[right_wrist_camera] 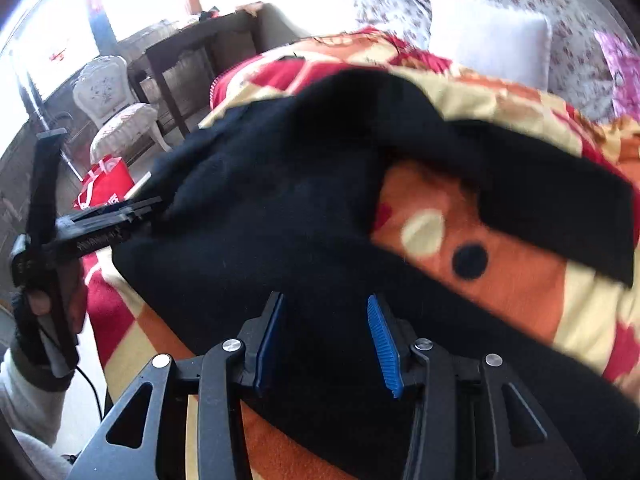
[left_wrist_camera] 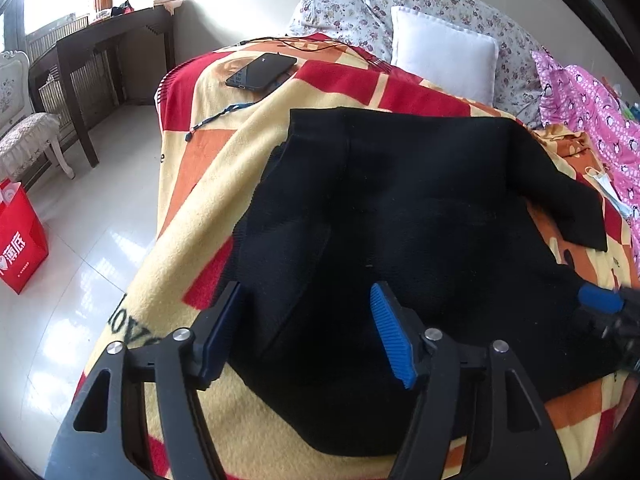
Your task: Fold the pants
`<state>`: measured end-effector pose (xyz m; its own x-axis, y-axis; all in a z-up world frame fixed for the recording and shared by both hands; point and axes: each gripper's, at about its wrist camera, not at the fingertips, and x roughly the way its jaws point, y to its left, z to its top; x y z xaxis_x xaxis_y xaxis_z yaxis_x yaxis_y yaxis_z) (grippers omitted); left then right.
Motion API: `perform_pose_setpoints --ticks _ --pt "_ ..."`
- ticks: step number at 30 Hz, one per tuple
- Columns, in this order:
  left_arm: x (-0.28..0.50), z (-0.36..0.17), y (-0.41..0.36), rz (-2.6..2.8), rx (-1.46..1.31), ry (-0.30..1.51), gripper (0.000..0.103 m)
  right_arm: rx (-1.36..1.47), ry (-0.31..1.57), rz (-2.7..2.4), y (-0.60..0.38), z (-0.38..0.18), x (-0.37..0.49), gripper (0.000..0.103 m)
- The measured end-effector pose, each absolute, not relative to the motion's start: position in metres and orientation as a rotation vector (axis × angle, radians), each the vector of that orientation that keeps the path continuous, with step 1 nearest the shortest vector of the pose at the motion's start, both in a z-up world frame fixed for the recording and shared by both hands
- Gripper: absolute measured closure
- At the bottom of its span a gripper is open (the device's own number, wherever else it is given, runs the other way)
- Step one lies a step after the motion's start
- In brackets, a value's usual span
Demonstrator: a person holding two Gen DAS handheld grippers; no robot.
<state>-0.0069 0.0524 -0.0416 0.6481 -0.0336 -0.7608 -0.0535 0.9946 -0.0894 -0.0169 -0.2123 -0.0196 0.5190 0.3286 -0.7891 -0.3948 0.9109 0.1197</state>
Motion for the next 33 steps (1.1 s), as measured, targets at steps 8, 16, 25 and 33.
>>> perform_pose_setpoints --ticks 8,16,25,33 --pt "-0.009 -0.025 0.08 0.028 -0.154 0.848 0.038 -0.177 0.736 0.383 -0.206 0.041 0.049 0.024" --pt "0.0 -0.037 0.09 0.034 -0.158 0.889 0.03 -0.292 0.813 0.473 -0.168 0.018 0.148 0.029" --pt "0.002 -0.03 0.091 0.03 -0.17 0.882 0.03 -0.291 0.671 0.57 -0.175 0.065 0.054 0.088" --pt "-0.01 -0.017 0.097 0.048 -0.199 0.846 0.03 -0.352 0.639 0.67 -0.147 0.04 -0.075 0.082"
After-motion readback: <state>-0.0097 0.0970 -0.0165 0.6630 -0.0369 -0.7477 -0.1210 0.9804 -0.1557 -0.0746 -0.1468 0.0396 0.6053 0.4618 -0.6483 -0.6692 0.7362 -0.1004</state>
